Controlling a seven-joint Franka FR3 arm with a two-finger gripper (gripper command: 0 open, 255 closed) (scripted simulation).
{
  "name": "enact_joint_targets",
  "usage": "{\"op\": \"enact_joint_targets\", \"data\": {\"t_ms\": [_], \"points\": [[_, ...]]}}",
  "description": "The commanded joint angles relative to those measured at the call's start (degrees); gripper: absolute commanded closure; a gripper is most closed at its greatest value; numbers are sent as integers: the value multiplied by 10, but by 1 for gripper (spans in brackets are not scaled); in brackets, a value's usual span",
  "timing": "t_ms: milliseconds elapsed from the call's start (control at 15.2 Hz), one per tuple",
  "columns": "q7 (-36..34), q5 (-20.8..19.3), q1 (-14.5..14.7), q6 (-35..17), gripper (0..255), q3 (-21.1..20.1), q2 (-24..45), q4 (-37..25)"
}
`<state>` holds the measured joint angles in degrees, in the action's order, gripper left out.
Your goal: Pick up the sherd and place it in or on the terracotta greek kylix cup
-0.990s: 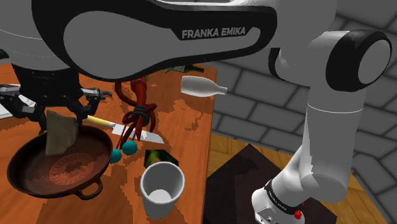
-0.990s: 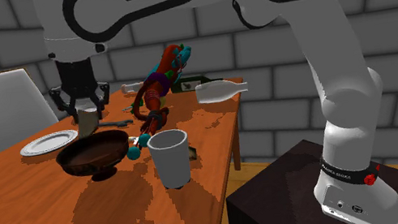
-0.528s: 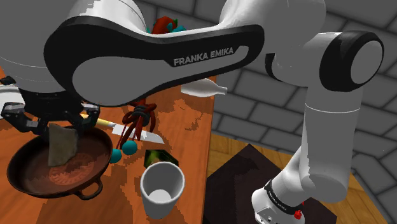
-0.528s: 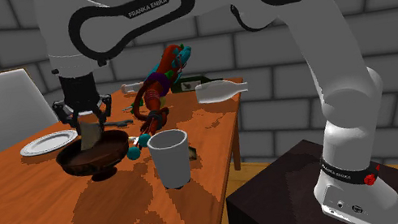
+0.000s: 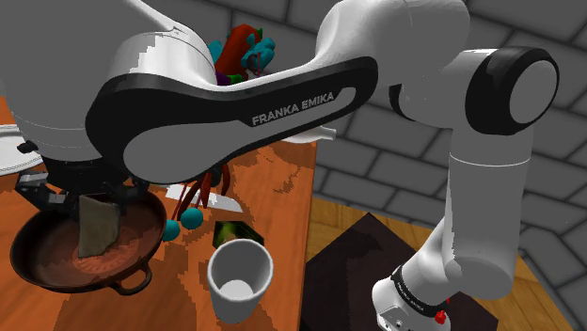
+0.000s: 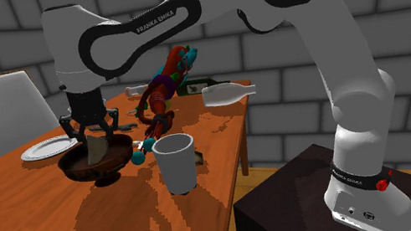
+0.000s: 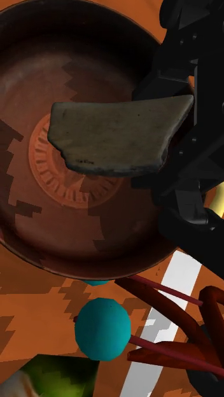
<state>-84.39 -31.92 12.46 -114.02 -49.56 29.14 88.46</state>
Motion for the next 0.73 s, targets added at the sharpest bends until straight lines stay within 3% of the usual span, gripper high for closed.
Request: {"op": "enact_joint_targets", "data": {"t_ms": [0,264,330,660], "points": [[0,0,0,-1,255,0,0,1],[0,0,0,-1,255,0,0,1],[0,0,0,-1,0,0,0,1],[0,0,0,-1,0,0,0,1]]}}
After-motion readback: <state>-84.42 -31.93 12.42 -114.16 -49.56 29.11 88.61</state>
